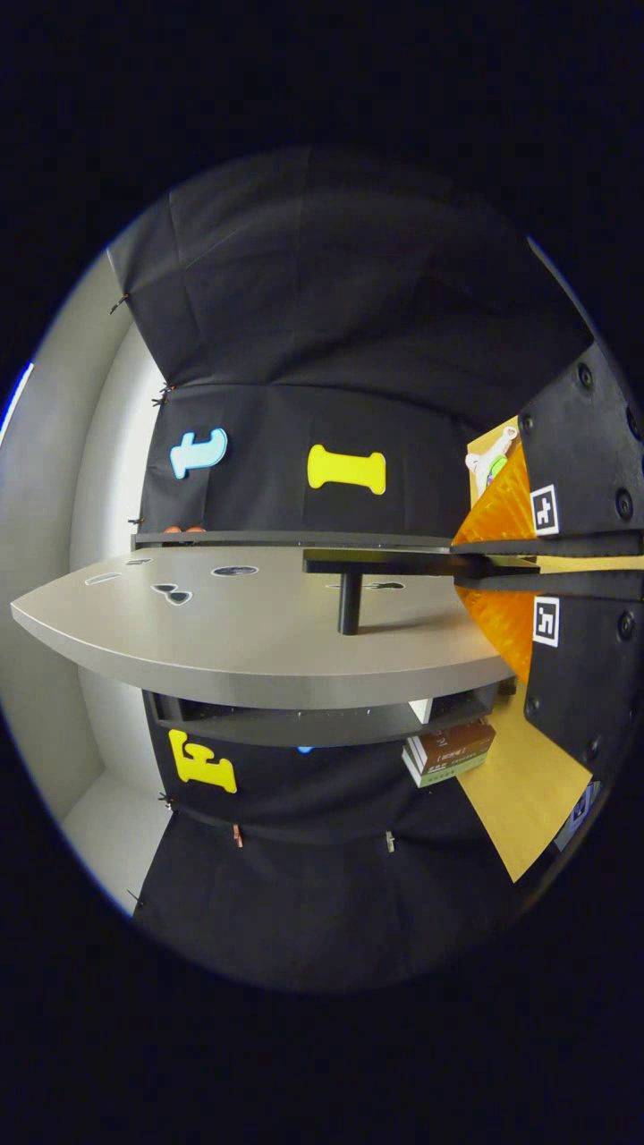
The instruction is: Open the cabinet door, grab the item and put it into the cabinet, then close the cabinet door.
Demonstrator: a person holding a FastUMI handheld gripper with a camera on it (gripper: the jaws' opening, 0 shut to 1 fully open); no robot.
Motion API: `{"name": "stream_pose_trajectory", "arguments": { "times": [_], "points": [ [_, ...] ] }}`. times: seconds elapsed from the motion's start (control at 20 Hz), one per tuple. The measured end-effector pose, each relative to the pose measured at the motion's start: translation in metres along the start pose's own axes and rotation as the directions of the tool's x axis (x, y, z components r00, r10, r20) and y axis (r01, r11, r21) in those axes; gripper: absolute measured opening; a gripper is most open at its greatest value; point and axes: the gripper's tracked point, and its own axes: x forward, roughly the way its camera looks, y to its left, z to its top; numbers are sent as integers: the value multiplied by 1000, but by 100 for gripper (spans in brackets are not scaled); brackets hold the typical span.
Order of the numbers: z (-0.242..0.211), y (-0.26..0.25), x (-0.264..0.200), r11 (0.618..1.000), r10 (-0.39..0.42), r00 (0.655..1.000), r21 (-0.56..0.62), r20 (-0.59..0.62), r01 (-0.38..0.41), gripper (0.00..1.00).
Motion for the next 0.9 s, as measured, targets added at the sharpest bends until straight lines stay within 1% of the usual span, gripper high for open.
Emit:
{"name": "stream_pose_trajectory", "arguments": {
  "times": [0.05,0.2,0.3,0.4,0.45,0.55,0.6,0.75,0.9],
  "points": [
    [5,-6,0,1000,-7,1000,7,17,7,10],
    [4,-27,-2,999,-51,999,7,13,51,8],
    [6,-31,-8,998,-52,999,21,17,51,5],
    [5,-33,-14,998,-58,998,-4,31,58,7],
    [5,-33,-19,997,-70,997,-24,34,71,10],
    [6,-34,-32,994,-98,994,-41,37,100,8],
    [9,-31,-41,995,-97,994,-34,48,99,6],
    [18,-13,-58,995,-100,991,-12,87,101,6],
    [-4,18,-55,995,-92,995,-31,22,93,6]
  ]
}}
